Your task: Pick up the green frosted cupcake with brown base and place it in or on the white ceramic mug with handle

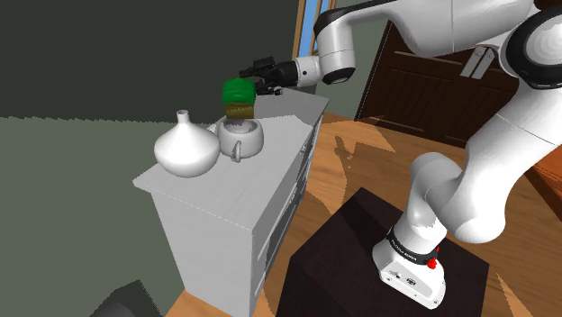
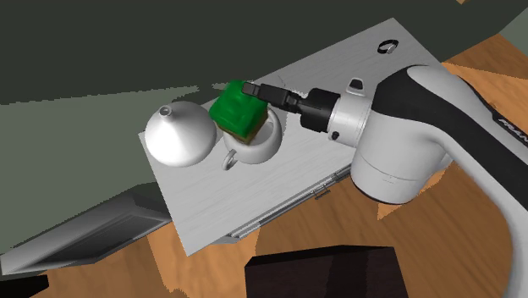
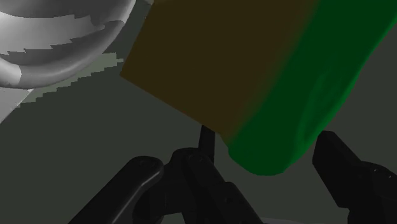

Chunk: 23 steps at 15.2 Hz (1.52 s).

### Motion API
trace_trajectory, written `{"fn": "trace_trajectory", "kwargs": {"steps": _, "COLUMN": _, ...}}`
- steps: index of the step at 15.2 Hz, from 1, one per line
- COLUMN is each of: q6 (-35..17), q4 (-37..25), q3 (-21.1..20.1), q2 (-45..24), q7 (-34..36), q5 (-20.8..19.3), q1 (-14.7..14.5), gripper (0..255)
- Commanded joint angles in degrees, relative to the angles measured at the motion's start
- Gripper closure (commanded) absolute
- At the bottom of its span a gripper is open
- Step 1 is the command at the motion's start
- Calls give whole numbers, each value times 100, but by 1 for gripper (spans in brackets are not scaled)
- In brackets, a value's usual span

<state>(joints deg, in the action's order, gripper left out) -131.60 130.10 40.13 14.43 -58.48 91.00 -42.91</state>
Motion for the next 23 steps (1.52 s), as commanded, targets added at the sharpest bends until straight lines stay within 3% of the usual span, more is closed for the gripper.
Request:
{"fn": "trace_trajectory", "kwargs": {"steps": 1, "q6": 70, "q4": 56, "q3": 53, "q2": -78, "q7": -165, "q5": 123, "q1": -12, "gripper": 255}}
{"fn": "trace_trajectory", "kwargs": {"steps": 11, "q6": 501, "q4": 293, "q3": 295, "q2": -593, "q7": -920, "q5": 713, "q1": -52, "gripper": 255}}
{"fn": "trace_trajectory", "kwargs": {"steps": 18, "q6": 501, "q4": 293, "q3": 294, "q2": -593, "q7": -920, "q5": 713, "q1": -51, "gripper": 255}}
{"fn": "trace_trajectory", "kwargs": {"steps": 19, "q6": 500, "q4": 293, "q3": 294, "q2": -592, "q7": -919, "q5": 712, "q1": -51, "gripper": 0}}
{"fn": "trace_trajectory", "kwargs": {"steps": 23, "q6": 503, "q4": 294, "q3": 295, "q2": -593, "q7": -922, "q5": 714, "q1": -51, "gripper": 0}}
